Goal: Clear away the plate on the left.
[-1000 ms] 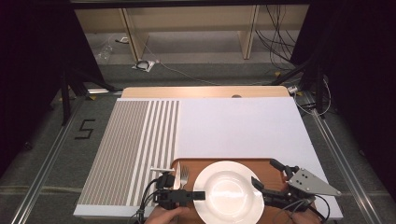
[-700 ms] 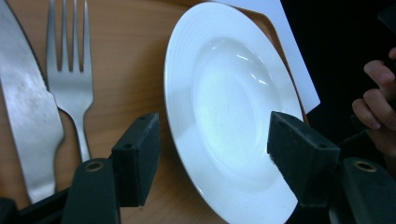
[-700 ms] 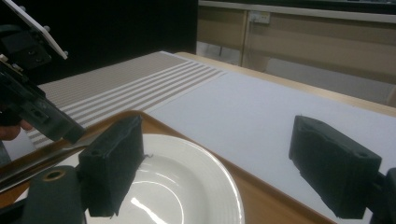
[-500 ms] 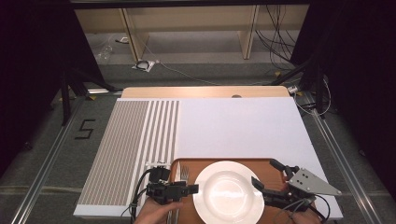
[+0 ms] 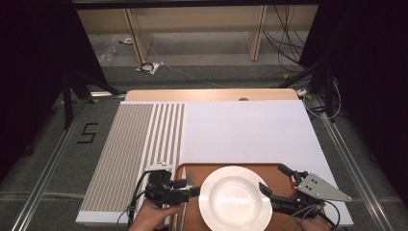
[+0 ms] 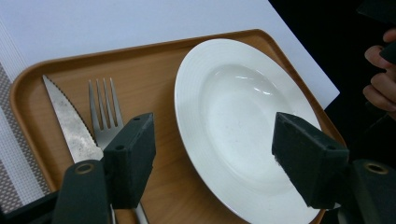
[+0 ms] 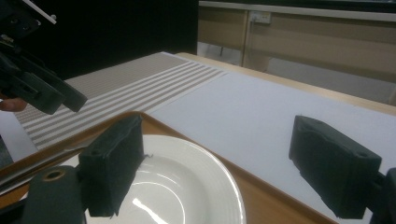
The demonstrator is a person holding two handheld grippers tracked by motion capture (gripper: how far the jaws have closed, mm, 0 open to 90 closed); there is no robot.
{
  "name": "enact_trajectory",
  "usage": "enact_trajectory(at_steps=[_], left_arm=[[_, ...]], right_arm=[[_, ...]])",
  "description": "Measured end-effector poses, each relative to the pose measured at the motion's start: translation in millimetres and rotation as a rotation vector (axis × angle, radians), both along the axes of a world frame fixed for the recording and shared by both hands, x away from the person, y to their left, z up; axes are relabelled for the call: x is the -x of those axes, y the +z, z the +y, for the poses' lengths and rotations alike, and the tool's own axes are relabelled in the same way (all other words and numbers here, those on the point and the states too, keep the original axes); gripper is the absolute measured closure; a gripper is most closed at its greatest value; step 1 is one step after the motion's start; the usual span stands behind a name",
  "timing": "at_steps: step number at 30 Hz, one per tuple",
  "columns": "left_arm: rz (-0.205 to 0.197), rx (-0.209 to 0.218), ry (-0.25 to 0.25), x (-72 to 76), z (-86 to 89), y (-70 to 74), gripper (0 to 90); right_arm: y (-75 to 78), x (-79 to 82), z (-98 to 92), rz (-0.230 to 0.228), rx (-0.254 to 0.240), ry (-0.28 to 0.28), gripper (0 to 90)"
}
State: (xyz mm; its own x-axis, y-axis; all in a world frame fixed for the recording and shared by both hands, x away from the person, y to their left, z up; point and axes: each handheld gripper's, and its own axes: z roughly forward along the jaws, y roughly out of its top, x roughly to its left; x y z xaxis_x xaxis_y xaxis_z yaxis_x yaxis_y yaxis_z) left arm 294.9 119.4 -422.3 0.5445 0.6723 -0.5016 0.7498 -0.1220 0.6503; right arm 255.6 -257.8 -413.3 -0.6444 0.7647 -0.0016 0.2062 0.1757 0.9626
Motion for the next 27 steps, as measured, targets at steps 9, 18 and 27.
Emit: enact_trajectory(at_steps=[9,18,27], left_arm=[[-0.095,0.026,-0.007,-0.5,8.1,6.0,28.5],[-0.182,0.009,-0.022,1.8,11.0,10.3,25.7],[-0.276,-0.001,-0.039,4.8,14.9,13.3,25.0]], right_arm=[[0.3,-0.1,-1.2,0.003,-0.009,0.002,18.7],[0.0,-0.3,-1.1,0.005,-0.013,0.003,18.7],[-0.1,-0.3,-1.2,0.007,-0.013,0.002,18.7]])
